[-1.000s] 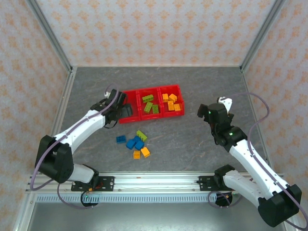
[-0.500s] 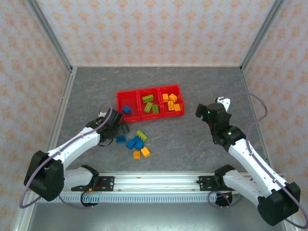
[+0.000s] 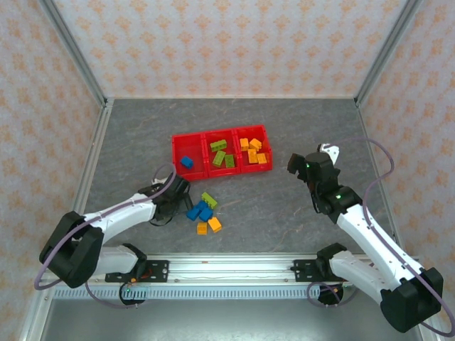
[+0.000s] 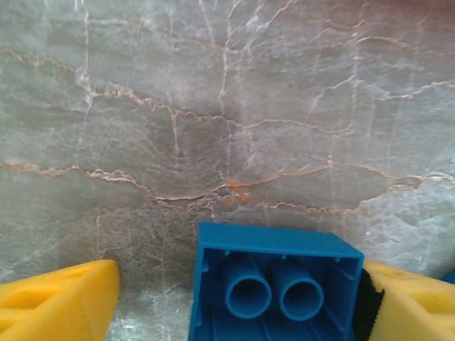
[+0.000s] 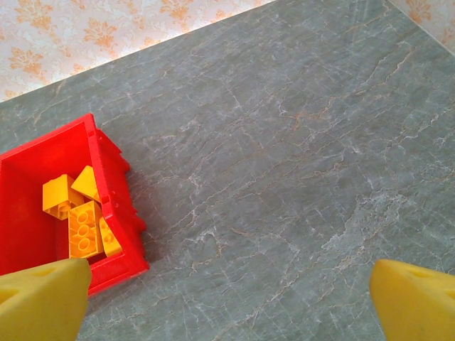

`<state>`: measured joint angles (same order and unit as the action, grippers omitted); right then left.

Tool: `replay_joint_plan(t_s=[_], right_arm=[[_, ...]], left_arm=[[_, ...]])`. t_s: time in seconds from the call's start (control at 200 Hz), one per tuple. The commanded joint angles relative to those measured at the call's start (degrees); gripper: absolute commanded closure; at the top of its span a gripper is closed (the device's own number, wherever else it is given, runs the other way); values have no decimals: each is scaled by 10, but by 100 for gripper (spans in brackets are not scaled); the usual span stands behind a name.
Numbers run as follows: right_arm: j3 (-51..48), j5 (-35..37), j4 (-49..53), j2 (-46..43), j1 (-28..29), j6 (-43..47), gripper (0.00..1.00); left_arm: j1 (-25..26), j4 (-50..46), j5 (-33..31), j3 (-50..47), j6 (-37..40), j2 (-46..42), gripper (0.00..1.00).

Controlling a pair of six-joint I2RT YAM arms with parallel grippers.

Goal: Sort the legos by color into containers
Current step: Pick up the lego from the bottom-left of the table.

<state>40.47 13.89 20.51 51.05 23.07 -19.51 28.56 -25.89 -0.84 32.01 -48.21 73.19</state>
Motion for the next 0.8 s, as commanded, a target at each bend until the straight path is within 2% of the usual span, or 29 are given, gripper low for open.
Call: replay_joint_plan(t_s=[0.0, 0.14, 0.19, 0.295, 0.46, 0.556, 0.791], right_arm=[[-5, 10, 3, -5, -3, -7, 0], [-7, 13, 4, -9, -3, -8, 0], [-7, 14, 5, -10, -3, -9, 0], [-9, 17, 8, -11, -3, -8, 0], [-7, 23, 10, -13, -3, -5, 0], [-7, 23, 7, -12, -3, -5, 0], [-1, 23, 4, -14, -3, 5, 0]], left_arm=[[2, 22, -9, -8, -4, 26, 19], [1, 37, 0, -2, 4, 58, 30], [2, 43, 1, 0, 7, 66, 38], [2, 49, 1, 4, 8, 76, 40], [2, 44, -2, 15, 13, 74, 57], [3, 42, -2, 33, 22, 57, 62], [3, 12, -38, 120, 43, -3, 65]])
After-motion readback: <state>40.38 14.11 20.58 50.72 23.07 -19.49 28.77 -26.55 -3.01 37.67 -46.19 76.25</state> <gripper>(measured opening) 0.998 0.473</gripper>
